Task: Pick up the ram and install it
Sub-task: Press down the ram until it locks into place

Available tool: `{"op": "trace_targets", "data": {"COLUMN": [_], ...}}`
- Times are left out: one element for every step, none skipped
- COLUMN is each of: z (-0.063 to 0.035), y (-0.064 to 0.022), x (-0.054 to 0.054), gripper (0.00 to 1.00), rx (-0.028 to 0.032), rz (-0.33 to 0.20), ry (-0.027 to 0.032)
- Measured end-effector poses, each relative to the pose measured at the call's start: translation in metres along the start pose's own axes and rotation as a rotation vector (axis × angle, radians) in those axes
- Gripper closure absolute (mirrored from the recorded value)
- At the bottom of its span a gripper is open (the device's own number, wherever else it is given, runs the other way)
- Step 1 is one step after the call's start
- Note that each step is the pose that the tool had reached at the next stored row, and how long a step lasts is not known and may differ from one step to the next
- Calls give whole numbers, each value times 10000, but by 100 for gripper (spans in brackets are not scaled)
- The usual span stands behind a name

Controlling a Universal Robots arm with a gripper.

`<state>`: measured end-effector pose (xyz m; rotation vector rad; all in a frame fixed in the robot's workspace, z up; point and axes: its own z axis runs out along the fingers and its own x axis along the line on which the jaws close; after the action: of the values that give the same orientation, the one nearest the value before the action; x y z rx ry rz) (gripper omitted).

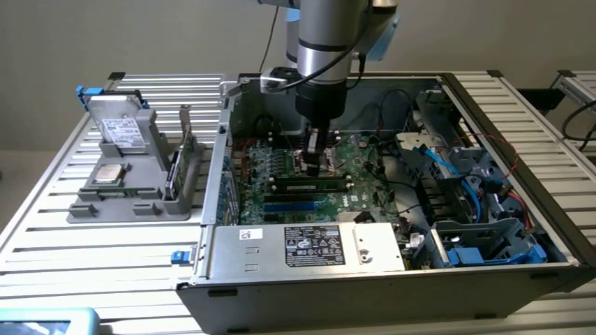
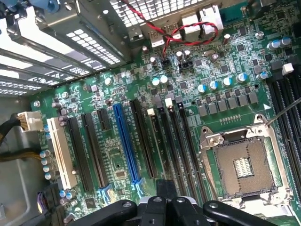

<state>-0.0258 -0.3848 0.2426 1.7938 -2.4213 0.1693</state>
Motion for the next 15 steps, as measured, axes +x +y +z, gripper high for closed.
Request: {"op": "trace_targets", "data": {"z": [0,0,0,0,-1,0,0,0,0,0,0,0,0,0,0], "y": [0,0,0,0,0,0,0,0,0,0,0,0,0,0,0], "x": [0,0,0,0,0,0,0,0,0,0,0,0,0,0,0], "gripper": [89,89,89,89,89,89,89,89,89,89,89,89,89,89,89], "rx": [-23,-45,-66,-92,-116,-141,-166,-191,-216,-240,-266,-291,-318,-342,-366], "rz": [137,270,400,551,694,843,990,1139,1288,1438,1587,1737,1895,2043,2189], "ry": [1,4,6,9,13,15,17,19,22,24,27,29,32,35,37]}}
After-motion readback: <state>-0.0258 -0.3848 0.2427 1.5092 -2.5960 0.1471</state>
